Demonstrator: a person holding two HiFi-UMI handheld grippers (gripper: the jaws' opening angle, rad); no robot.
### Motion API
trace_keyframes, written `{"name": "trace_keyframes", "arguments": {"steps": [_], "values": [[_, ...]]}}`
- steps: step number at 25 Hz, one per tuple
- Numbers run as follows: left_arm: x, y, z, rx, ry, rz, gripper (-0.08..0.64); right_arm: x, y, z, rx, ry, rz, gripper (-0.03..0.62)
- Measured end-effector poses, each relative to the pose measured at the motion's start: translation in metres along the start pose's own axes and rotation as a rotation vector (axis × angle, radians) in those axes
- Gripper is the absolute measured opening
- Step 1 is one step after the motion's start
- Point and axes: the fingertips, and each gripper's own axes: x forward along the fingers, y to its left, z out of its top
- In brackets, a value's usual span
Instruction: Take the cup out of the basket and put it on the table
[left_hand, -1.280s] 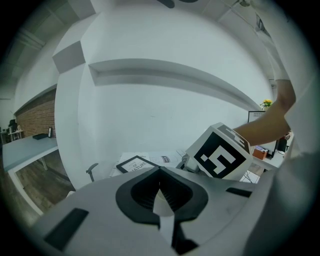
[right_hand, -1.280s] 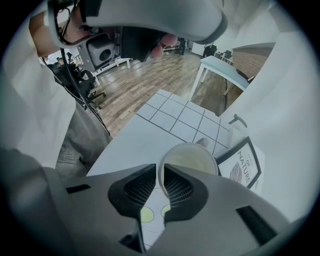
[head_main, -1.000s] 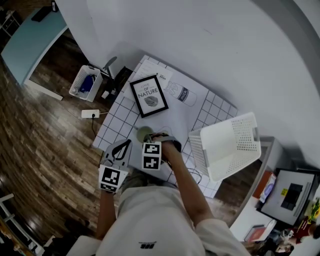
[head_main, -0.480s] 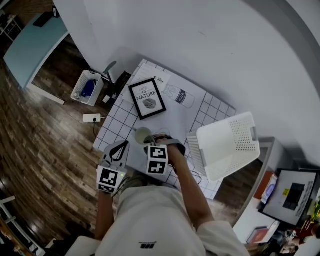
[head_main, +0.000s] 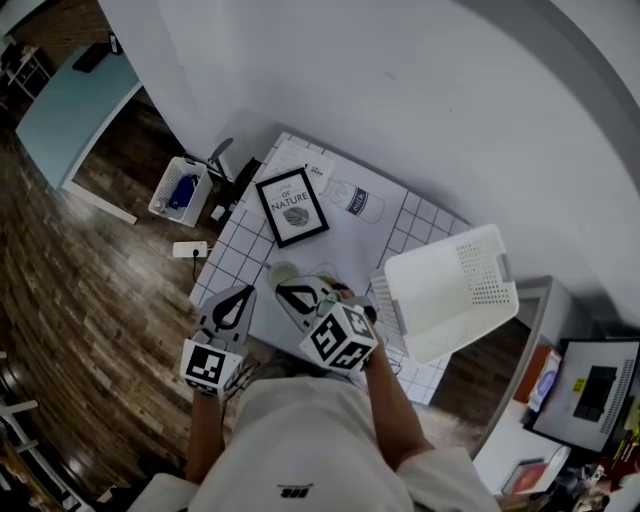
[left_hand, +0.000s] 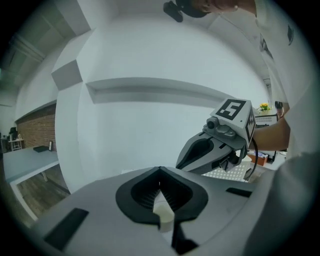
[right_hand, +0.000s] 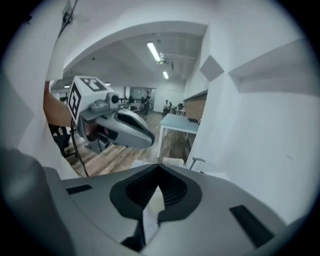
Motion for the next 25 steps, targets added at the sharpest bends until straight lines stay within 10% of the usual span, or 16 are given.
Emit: {"name": "trace_keyframes", "arguments": {"steps": [8,25], "values": [[-0.014,-0.018,0.056,-0.019,-0.122,-0.039,0.005,-0.062,-0.015,0.063,0.161,-0.383,-0.026,0.013],[-0.015,-0.038,0.067,-0.011,-0.152,-0.045,0.005,-0.079,-0.018,0.055,0.185,-0.449,-0.037,0.012]]}}
